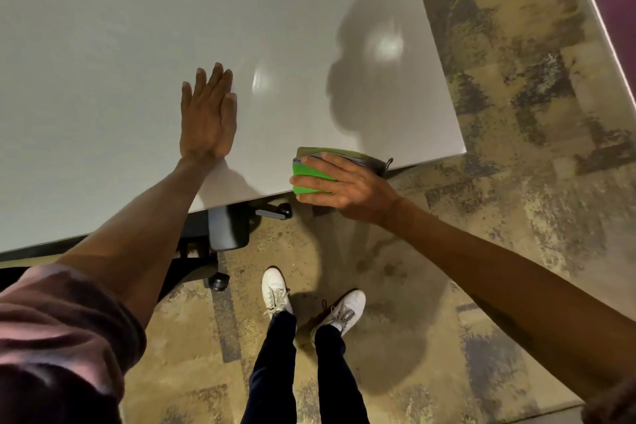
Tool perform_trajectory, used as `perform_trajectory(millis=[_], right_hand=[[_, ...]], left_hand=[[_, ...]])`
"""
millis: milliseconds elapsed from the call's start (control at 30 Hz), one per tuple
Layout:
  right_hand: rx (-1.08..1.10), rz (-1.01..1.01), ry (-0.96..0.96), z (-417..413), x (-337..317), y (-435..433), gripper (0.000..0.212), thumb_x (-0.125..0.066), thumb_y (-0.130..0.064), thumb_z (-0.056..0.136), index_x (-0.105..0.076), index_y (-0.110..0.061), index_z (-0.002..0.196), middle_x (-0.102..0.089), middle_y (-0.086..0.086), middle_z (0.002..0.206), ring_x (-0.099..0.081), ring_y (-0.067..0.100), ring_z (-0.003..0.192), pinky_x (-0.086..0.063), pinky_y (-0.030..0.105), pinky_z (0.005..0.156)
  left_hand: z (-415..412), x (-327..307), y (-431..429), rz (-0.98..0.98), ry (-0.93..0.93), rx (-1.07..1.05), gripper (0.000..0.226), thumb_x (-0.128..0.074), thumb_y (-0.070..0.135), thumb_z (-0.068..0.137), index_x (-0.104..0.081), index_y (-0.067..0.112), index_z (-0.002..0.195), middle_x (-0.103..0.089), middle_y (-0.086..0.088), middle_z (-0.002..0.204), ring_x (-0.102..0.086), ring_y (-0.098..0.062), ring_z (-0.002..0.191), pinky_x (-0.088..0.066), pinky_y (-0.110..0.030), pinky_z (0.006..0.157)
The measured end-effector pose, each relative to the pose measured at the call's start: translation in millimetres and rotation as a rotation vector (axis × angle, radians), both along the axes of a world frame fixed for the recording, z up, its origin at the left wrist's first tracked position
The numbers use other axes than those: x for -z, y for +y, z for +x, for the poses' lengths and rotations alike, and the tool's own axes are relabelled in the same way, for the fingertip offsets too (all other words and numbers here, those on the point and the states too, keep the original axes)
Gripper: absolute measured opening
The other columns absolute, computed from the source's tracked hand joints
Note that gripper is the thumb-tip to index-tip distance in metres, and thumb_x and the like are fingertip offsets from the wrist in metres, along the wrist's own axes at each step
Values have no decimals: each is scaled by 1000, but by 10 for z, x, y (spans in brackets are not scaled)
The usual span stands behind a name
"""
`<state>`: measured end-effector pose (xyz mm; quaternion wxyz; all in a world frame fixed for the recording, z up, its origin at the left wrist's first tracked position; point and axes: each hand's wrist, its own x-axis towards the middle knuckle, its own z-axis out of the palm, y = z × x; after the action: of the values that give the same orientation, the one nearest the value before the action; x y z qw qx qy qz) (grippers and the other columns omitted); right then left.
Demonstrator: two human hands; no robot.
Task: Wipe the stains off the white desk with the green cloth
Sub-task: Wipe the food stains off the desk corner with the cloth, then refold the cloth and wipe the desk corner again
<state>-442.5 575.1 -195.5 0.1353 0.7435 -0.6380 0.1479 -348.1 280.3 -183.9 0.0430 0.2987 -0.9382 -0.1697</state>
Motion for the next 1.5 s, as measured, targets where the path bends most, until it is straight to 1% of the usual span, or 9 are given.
perform_trajectory(millis=[400,867,1033,1100,1200,1267,1333,1433,1500], right_hand=[[68,168,85,-633,-26,753,39,-40,-6,106,-59,-27,133,-51,-5,147,-41,27,141,-34,45,116],[227,323,57,-1181,-174,1546,70,-67,13,79,-57,-26,136,-41,-5,153,-33,28,145,-32,46,118],[310,342,-152,-1277,-274,1763,61,-43,12,91,-44,-18,144,-28,-18,158,-24,-1,146,-32,39,119],[380,400,-112,-1241,-339,1894,61,-47,16,89,-50,-20,137,-38,-5,156,-31,-7,140,-36,39,117],[618,356,-140,-1186,-370,2043,69,-55,24,77,-61,-17,132,-48,3,149,-39,23,142,-42,47,110],[731,200,-254,-1159,-385,2033,58,-56,19,85,-58,-15,132,-51,7,146,-47,35,135,-46,55,105],[851,-30,-460,-1081,-561,1848,37,-56,-1,98,-60,-15,132,-48,5,148,-58,33,125,-52,45,102],[1001,-254,-999,-943,-919,1474,48,-57,-11,98,-48,-29,141,-43,-5,151,-63,5,112,-52,15,91],[944,-339,-1375,-918,-1045,1257,49,-59,-13,97,-47,-21,144,-51,2,146,-62,-1,114,-53,17,92]], left_hand=[[-2,-2,39,-32,18,5,55,-25,39,109,-38,12,155,-30,-7,166,-18,-32,156,-9,-50,126],[18,75,-20,-55,9,3,58,-24,44,109,-38,12,156,-28,-6,166,-17,-31,156,-6,-47,126],[22,62,-28,-67,20,17,55,-25,39,109,-39,11,155,-30,-8,165,-19,-33,156,-8,-49,125],[15,60,-34,-69,17,27,55,-24,37,109,-39,12,155,-31,-9,165,-20,-33,155,-10,-49,125],[9,34,-43,-115,17,64,55,-22,37,108,-41,10,151,-36,-11,162,-27,-36,151,-18,-52,121],[1,9,-36,-124,20,70,54,-22,36,107,-43,8,149,-37,-12,161,-30,-36,150,-20,-50,119],[-9,-17,-16,-123,27,70,54,-23,36,107,-45,7,147,-39,-14,160,-31,-36,148,-22,-50,119],[-5,-44,9,-112,41,66,56,-23,37,106,-46,7,147,-40,-13,159,-32,-37,148,-21,-50,119],[4,-50,9,-112,47,68,56,-23,37,106,-46,6,147,-40,-13,159,-32,-36,148,-22,-49,119]])
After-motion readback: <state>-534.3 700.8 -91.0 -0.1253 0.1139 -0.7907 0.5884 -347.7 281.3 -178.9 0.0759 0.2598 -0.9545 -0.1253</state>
